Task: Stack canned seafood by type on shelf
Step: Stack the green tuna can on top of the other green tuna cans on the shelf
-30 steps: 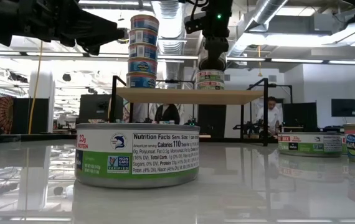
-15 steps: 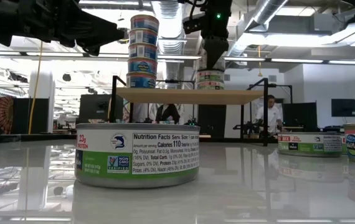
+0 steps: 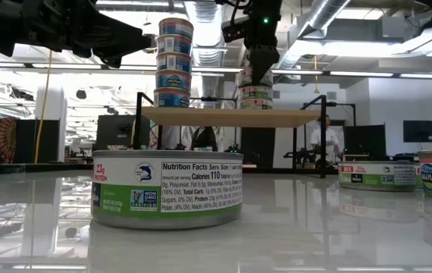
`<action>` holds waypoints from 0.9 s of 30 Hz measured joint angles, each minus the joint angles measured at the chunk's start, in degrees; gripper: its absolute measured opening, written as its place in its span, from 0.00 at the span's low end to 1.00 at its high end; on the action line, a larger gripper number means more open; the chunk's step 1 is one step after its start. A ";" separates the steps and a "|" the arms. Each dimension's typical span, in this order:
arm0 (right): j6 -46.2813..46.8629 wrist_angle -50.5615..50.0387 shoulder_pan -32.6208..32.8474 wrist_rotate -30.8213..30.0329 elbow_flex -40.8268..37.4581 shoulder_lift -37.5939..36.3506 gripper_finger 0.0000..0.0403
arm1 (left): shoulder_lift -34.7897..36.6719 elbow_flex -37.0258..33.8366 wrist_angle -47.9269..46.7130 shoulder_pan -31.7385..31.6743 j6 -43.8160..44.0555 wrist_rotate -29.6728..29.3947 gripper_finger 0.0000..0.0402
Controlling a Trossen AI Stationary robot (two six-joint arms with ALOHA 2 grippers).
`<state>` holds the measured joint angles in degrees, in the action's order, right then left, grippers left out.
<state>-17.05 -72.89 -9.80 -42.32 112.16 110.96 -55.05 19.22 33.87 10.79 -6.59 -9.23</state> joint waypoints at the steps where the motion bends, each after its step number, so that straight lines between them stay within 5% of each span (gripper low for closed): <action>1: -0.11 -0.02 0.00 -0.52 0.00 0.00 0.71 | 0.00 0.00 0.00 0.00 -0.14 0.00 0.32; 27: -2.51 0.03 -1.55 -1.47 2.93 0.00 0.71 | 0.00 0.00 -0.17 0.00 -0.27 0.00 0.32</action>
<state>-19.55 -72.86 -11.35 -43.79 115.09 110.96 -55.05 19.22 33.69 10.79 -6.85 -9.23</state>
